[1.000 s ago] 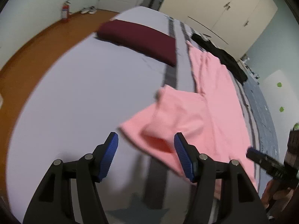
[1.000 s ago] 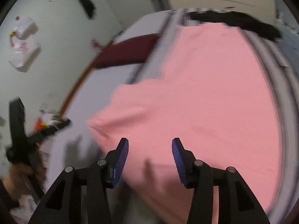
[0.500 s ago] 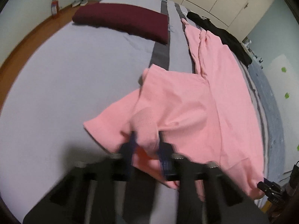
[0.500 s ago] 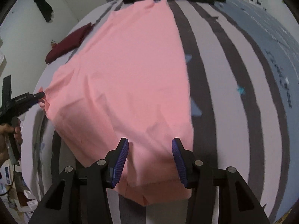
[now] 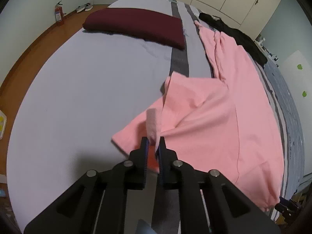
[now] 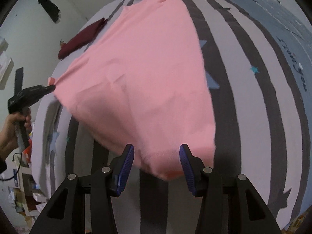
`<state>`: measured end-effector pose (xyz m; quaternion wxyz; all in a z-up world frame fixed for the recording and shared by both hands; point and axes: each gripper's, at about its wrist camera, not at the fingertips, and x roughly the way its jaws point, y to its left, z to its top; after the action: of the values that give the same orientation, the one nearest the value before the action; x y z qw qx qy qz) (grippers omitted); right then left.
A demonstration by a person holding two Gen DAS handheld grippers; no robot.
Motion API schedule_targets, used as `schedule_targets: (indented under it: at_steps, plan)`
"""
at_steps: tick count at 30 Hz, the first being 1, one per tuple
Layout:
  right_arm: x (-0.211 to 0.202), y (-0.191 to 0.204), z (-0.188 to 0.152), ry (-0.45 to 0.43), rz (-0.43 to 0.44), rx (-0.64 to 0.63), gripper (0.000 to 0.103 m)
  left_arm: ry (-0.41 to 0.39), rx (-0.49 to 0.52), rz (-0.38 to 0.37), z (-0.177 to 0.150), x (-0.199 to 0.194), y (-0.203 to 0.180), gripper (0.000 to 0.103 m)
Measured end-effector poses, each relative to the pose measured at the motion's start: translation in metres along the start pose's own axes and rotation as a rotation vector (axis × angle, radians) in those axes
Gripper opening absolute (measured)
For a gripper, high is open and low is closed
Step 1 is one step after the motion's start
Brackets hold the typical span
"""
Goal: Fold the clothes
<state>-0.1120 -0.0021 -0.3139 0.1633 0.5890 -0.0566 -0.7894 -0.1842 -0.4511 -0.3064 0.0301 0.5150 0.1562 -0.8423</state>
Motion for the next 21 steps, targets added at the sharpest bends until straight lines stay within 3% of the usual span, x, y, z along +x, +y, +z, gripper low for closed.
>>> schedule_targets:
  at_steps: [8, 12, 18, 20, 21]
  plan:
    - [0.000, -0.004, -0.024, 0.043, 0.039, 0.086, 0.045, 0.010, -0.026, -0.024, -0.005, 0.001, 0.006, 0.011]
    - [-0.003, -0.005, -0.024, 0.021, 0.053, 0.107, 0.045, 0.016, -0.043, -0.055, -0.004, 0.001, 0.003, 0.029]
    - [0.007, -0.013, -0.007, -0.002, 0.096, 0.166, 0.044, 0.017, -0.023, -0.060, -0.001, 0.006, -0.006, 0.031]
    - [0.014, -0.008, -0.004, 0.016, 0.094, 0.148, 0.022, 0.013, 0.008, -0.054, -0.001, 0.008, -0.010, 0.031]
    - [0.018, -0.005, -0.003, 0.026, 0.090, 0.134, 0.016, 0.008, 0.027, -0.048, 0.000, 0.008, -0.013, 0.024]
